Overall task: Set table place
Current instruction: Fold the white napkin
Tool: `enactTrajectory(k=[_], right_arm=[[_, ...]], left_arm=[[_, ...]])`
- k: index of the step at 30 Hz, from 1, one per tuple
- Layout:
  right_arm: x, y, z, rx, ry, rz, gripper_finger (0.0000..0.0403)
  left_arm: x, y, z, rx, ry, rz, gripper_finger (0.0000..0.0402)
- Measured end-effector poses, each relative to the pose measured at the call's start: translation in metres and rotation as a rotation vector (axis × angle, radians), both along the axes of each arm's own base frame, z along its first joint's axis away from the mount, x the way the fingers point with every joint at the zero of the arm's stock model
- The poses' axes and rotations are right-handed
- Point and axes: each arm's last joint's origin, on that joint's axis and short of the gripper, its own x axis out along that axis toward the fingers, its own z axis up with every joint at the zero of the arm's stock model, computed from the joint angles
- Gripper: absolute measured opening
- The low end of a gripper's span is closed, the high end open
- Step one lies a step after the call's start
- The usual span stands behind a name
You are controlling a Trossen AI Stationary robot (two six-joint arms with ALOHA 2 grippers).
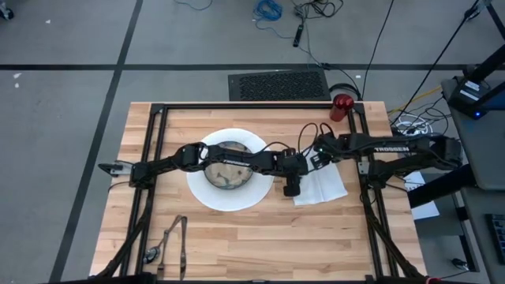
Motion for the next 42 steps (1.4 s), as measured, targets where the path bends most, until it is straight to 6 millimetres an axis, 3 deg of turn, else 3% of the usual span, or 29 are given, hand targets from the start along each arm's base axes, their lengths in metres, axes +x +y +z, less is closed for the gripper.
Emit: enactTrajectory(k=[5,15,20,26,29,35,42], right_arm=[[0.011,0.006,0.021,-0.040,-0.046,0.016,0.0160],[0.015,0.026,0.015,-0.058,-0.115,-0.032,0.0160],[0.019,0.025,0.016,-0.076,-0.157,-0.041,0.0160],[0.023,0.019,0.018,-0.108,-0.202,-0.063,0.0160],[0.021,0.020,0.017,-0.104,-0.172,-0.055,0.0160],[0.018,0.018,0.016,-0.127,-0.143,-0.081,0.0160],[0.024,0.013,0.018,-0.159,-0.178,-0.017,0.0160]], left_arm=[[0.000,0.004,0.000,0.002,-0.005,0.008,0.0148],[-0.002,0.000,0.000,0.021,0.026,-0.015,0.0148],[-0.011,0.000,0.018,0.048,0.088,-0.066,0.0148],[-0.024,-0.001,0.064,0.067,0.063,-0.103,0.0148],[-0.033,-0.002,0.073,0.062,0.120,-0.106,0.0148],[-0.040,-0.002,0.062,0.026,0.185,-0.106,0.0148],[-0.037,-0.012,0.018,-0.122,0.038,-0.173,0.0148]])
